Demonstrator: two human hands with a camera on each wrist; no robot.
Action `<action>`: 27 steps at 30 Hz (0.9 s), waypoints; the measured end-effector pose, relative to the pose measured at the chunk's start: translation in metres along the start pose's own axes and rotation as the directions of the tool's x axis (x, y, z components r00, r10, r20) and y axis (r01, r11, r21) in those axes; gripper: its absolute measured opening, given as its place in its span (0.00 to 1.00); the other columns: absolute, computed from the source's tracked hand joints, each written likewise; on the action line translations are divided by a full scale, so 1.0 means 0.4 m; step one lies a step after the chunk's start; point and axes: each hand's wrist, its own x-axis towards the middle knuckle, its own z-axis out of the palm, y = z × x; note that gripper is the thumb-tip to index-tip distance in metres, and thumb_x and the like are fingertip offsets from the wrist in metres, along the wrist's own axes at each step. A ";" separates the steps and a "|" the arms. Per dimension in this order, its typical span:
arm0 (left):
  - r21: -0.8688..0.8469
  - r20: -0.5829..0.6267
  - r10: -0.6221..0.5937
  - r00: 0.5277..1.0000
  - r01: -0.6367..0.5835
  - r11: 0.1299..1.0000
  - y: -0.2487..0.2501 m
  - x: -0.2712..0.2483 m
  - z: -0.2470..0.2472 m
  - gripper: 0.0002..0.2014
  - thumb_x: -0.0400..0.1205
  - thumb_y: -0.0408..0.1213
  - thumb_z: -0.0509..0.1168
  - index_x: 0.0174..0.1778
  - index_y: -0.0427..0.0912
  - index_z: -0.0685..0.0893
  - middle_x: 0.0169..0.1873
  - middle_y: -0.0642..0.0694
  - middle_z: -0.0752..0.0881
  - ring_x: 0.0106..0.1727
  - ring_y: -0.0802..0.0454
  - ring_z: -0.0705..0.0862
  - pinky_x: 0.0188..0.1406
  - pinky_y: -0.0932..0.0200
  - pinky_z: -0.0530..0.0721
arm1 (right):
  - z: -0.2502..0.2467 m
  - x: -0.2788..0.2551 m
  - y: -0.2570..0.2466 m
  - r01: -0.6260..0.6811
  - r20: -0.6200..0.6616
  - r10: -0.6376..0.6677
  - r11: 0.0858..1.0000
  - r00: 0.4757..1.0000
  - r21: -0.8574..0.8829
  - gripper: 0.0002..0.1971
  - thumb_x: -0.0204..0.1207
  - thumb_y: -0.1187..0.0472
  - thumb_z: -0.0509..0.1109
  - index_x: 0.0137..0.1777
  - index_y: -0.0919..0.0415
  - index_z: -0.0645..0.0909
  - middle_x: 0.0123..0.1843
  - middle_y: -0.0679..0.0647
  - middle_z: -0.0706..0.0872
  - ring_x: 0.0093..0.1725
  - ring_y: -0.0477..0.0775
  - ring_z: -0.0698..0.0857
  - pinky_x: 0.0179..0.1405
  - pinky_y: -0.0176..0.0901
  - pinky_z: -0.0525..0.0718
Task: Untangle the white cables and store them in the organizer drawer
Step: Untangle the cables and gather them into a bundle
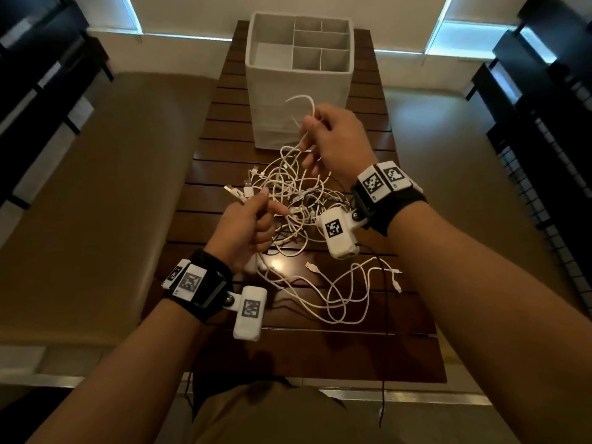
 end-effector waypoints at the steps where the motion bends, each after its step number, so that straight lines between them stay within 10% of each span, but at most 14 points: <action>1: -0.004 0.003 0.024 1.000 -0.024 1.000 -0.001 0.001 0.005 0.25 0.94 0.52 0.56 0.45 0.38 0.90 0.23 0.50 0.58 0.19 0.57 0.55 0.15 0.65 0.55 | -0.007 -0.006 -0.005 0.037 -0.026 -0.036 0.999 0.999 0.036 0.12 0.92 0.58 0.63 0.55 0.66 0.83 0.42 0.65 0.91 0.31 0.64 0.90 0.24 0.48 0.87; 6: -0.039 -0.051 0.156 0.986 -0.158 0.987 0.020 0.004 0.025 0.25 0.93 0.54 0.58 0.53 0.36 0.91 0.22 0.52 0.59 0.19 0.57 0.56 0.16 0.62 0.57 | -0.018 -0.064 0.014 0.105 0.052 -0.101 0.991 0.994 -0.082 0.09 0.90 0.58 0.66 0.53 0.61 0.85 0.42 0.60 0.92 0.32 0.61 0.92 0.26 0.51 0.90; 10: -0.001 -0.039 0.213 0.976 -0.213 0.977 0.070 0.014 0.059 0.30 0.90 0.58 0.60 0.65 0.32 0.89 0.24 0.50 0.60 0.20 0.57 0.58 0.18 0.61 0.58 | 0.005 -0.136 0.081 0.282 0.232 -0.215 0.908 0.949 -0.311 0.10 0.87 0.61 0.70 0.44 0.49 0.82 0.38 0.49 0.88 0.32 0.43 0.86 0.32 0.34 0.84; 16: 0.121 -0.007 0.210 0.978 -0.208 0.971 0.123 0.049 0.088 0.16 0.90 0.47 0.67 0.44 0.39 0.90 0.20 0.52 0.63 0.20 0.56 0.57 0.18 0.60 0.55 | 0.044 -0.203 0.140 0.421 0.431 -0.214 0.775 0.877 -0.471 0.12 0.81 0.66 0.72 0.40 0.51 0.76 0.34 0.41 0.83 0.34 0.39 0.82 0.37 0.45 0.81; 23: 0.066 -0.029 0.296 0.955 -0.294 0.954 0.163 0.037 0.063 0.16 0.92 0.46 0.64 0.41 0.43 0.83 0.21 0.52 0.65 0.18 0.57 0.58 0.16 0.61 0.55 | -0.004 -0.259 0.267 0.234 0.501 0.189 0.711 0.844 -0.663 0.08 0.88 0.51 0.68 0.48 0.51 0.85 0.45 0.42 0.79 0.43 0.44 0.80 0.44 0.44 0.80; 27: 0.067 -0.105 0.188 0.977 -0.182 0.981 0.134 0.045 0.072 0.19 0.94 0.47 0.60 0.41 0.41 0.84 0.18 0.53 0.64 0.16 0.58 0.59 0.14 0.65 0.55 | -0.024 -0.218 0.234 0.145 0.369 0.079 0.828 0.926 -0.541 0.14 0.89 0.53 0.67 0.40 0.52 0.81 0.40 0.46 0.82 0.39 0.45 0.82 0.37 0.36 0.75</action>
